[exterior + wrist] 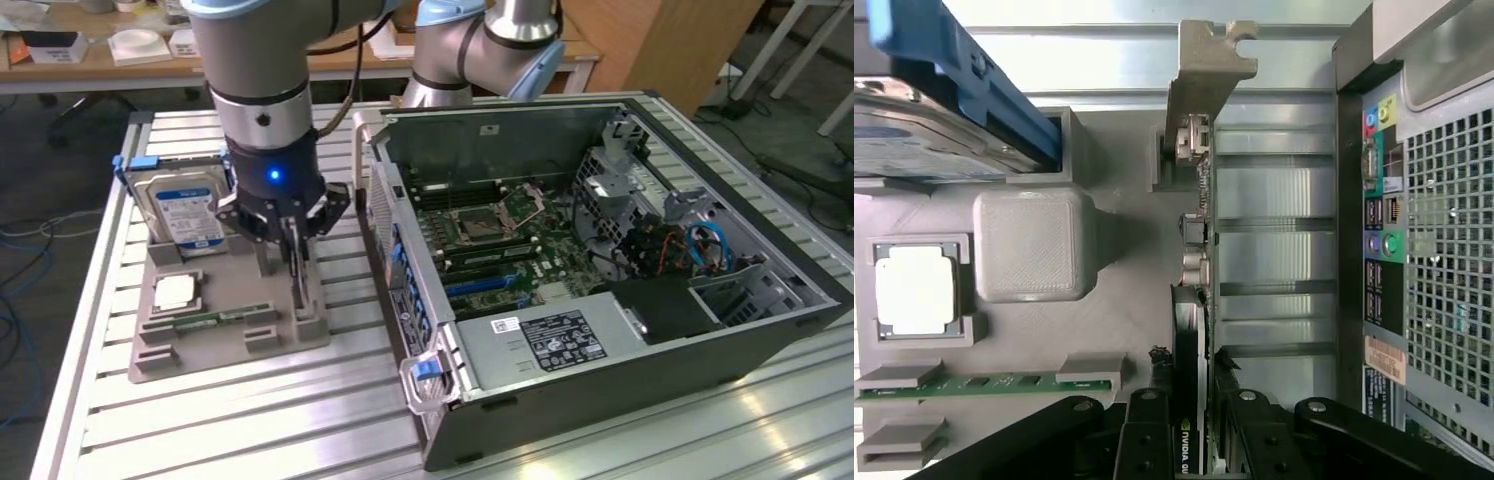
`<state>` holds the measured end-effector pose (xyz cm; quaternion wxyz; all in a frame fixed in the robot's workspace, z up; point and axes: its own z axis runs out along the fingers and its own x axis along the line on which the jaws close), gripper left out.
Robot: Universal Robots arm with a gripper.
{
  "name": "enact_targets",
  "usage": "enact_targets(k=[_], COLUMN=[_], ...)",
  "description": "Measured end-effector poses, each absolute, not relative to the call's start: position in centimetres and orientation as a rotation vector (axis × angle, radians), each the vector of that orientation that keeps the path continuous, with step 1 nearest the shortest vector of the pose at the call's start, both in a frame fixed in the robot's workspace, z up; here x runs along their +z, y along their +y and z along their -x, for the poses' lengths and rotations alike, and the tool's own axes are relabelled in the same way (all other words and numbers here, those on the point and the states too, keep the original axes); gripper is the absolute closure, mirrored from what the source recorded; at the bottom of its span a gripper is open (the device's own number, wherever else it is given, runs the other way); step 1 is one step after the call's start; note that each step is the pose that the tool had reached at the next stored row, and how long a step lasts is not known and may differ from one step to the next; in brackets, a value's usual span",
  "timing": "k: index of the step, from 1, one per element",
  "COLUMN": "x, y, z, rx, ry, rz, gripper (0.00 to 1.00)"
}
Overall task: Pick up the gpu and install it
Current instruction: 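Pick up the gpu and move the gpu toward the slot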
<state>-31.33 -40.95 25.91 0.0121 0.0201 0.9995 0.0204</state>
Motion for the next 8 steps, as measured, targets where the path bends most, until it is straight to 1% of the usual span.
enact_targets(k=[8], x=[27.8], y=[-41.0], z=[31.3], rx=[0.064], ry=[3.116], rz=[-0.062], gripper=[0.74])
